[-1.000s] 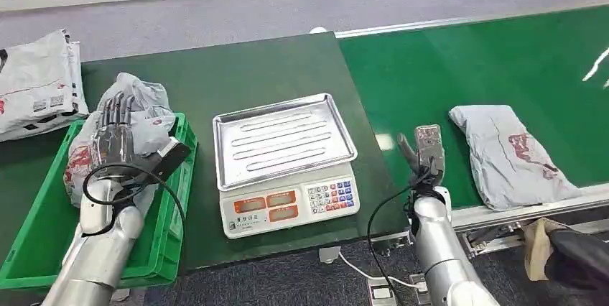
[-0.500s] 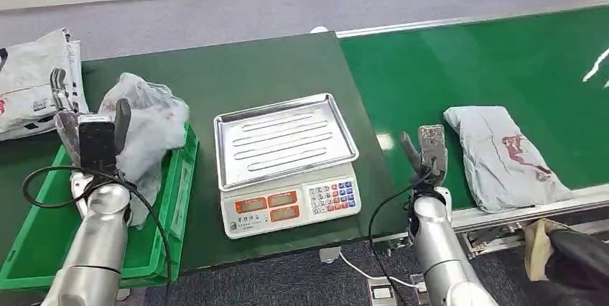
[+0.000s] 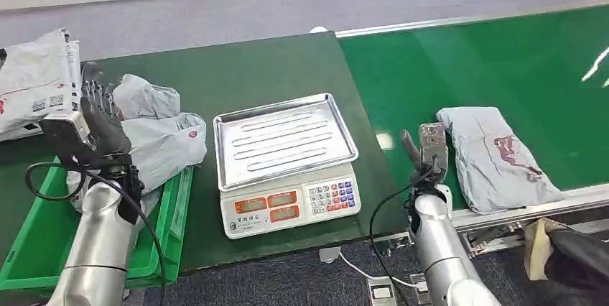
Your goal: Moved the parcel from conveyor to table for the left to box.
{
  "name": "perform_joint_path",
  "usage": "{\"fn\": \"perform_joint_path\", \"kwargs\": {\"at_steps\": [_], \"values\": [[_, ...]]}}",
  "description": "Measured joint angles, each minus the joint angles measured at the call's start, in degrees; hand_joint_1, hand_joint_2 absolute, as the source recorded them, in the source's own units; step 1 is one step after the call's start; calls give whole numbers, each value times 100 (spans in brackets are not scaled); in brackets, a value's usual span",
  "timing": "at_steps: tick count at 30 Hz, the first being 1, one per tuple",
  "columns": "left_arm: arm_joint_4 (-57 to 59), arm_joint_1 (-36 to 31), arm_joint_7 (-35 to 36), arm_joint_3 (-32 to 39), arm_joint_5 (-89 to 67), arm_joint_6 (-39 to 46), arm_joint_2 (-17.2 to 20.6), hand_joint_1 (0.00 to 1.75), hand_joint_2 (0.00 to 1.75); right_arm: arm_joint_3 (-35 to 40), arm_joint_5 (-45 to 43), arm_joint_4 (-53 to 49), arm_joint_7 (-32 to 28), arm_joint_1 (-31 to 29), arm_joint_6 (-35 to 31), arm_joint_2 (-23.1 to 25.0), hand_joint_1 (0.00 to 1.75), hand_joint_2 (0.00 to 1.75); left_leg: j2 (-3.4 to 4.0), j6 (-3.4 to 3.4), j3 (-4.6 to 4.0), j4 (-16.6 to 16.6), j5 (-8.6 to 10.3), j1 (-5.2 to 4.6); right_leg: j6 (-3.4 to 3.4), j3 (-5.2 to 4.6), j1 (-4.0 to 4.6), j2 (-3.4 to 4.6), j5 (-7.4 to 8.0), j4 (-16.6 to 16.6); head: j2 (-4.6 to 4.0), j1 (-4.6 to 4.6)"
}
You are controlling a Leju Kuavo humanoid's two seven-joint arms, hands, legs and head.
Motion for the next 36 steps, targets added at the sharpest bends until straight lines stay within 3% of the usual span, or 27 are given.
{"fn": "perform_joint_path", "kwargs": {"at_steps": [3, 4, 10, 13, 15, 20, 26, 31, 36], "values": [[118, -47, 137, -48, 830, -839, -114, 0, 0, 7, 171, 230, 11, -217, -193, 0, 0, 175, -2, 1, 0, 3, 0, -2, 1, -1, -2, -1, 1, -1, 0, 0], [224, -93, 81, -109, 832, -869, -175, 0, 175, 11, 283, 305, 48, -292, -351, 0, 0, 175, -6, 2, 0, 4, 1, -2, 2, -1, -2, -4, 1, -2, 0, 0], [1113, -396, -221, -656, 313, -287, -634, 0, 175, 59, 1403, 680, 521, -573, -1520, -50, 0, 175, -25, 10, -1, 7, 1, -2, 4, 6, -11, -21, 1, -3, 0, 0], [1647, -523, -406, -961, -112, 206, -906, 0, 175, -161, 3615, 675, 1362, -562, -1722, -77, 0, 175, -26, 17, -1, 8, -5, -5, 10, 6, -16, -21, -1, -4, 0, 0], [1912, -559, -492, -1121, -259, 386, -1044, 0, 175, -395, 4556, 651, 1722, -564, -1746, -77, 0, 175, -26, 19, -2, 8, -6, -5, 11, 7, -16, -21, -2, -4, 0, 2], [2271, -619, -514, -1294, -320, 453, -1220, 0, 175, -665, 4831, 645, 1889, -558, -1753, -90, 0, 175, -11, 26, -2, 8, -12, -5, 13, 2, -16, -12, -3, -4, 0, 2], [2487, -648, -584, -1333, -388, 665, -1285, 0, 175, -966, 6468, 847, 3227, -568, -1753, -220, 0, 175, -18, 26, -2, 7, -11, -4, 16, 6, -14, -16, -7, -3, 0, 2], [2579, -645, -669, -1333, -392, 727, -1267, 0, 175, -1036, 7270, 1596, 4364, -704, -1534, -431, 0, 175, -18, 26, -3, 7, -12, -5, 16, 7, -16, -15, -7, -3, 0, 2], [2608, -624, -684, -1331, -394, 724, -1217, 0, 175, -1036, 7372, 2155, 4741, -797, -983, -612, 0, 175, -26, 27, -7, 7, -12, -5, 17, 8, -16, -23, -7, -3, 0, 2]]}}
